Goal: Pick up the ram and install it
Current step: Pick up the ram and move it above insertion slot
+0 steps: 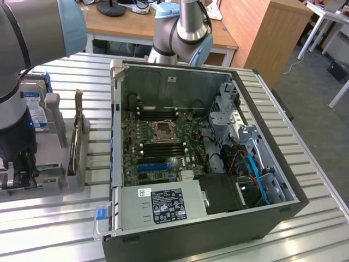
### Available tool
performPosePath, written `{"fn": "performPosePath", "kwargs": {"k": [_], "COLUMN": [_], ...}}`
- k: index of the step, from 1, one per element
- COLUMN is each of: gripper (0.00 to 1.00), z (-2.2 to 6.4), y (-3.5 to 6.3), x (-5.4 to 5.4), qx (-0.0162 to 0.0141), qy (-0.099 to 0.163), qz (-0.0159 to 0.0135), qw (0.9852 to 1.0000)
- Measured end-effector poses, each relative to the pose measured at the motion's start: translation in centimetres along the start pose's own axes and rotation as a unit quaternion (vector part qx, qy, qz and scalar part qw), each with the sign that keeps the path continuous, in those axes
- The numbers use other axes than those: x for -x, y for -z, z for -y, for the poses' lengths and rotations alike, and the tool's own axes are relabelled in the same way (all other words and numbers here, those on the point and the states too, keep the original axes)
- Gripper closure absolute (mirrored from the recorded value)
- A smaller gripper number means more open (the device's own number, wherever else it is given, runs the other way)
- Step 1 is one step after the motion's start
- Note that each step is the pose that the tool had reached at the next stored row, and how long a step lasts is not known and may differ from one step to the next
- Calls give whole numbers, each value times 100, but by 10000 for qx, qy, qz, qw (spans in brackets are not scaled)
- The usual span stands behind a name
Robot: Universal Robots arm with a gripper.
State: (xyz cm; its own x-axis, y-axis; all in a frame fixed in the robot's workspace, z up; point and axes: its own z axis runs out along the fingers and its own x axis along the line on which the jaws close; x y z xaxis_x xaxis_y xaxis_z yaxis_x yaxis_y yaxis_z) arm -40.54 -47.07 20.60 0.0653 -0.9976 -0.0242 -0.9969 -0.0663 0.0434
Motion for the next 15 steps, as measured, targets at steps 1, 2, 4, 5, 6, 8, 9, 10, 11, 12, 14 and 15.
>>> {"fn": "performPosePath", "kwargs": {"k": [1, 2, 4, 5, 6, 8, 9, 10, 11, 12, 14, 15], "gripper": [70, 70, 70, 70, 70, 70, 70, 70, 70, 70, 70, 70], "z": [0, 0, 1, 1, 1, 1, 1, 1, 2, 9, 20, 25], "y": [0, 0, -1, -3, -10, -14, -14, -15, -15, -18, -19, -20], "x": [0, 0, -2, -2, -2, -3, -3, -2, -2, -3, -4, -4], "qx": [0, -1, -1, -1, -2, 0, 0, 0, 0, -2, -1, -2], "qy": [0, 0, 1, 1, 1, 1, 1, 0, 1, 1, 1, 1], "qz": [0, 0, 0, 1, 1, 0, 0, 1, 2, 4, 7, 9], "qw": [10000, 10000, 10000, 10000, 10000, 10000, 10000, 10000, 10000, 10000, 10000, 10000]}}
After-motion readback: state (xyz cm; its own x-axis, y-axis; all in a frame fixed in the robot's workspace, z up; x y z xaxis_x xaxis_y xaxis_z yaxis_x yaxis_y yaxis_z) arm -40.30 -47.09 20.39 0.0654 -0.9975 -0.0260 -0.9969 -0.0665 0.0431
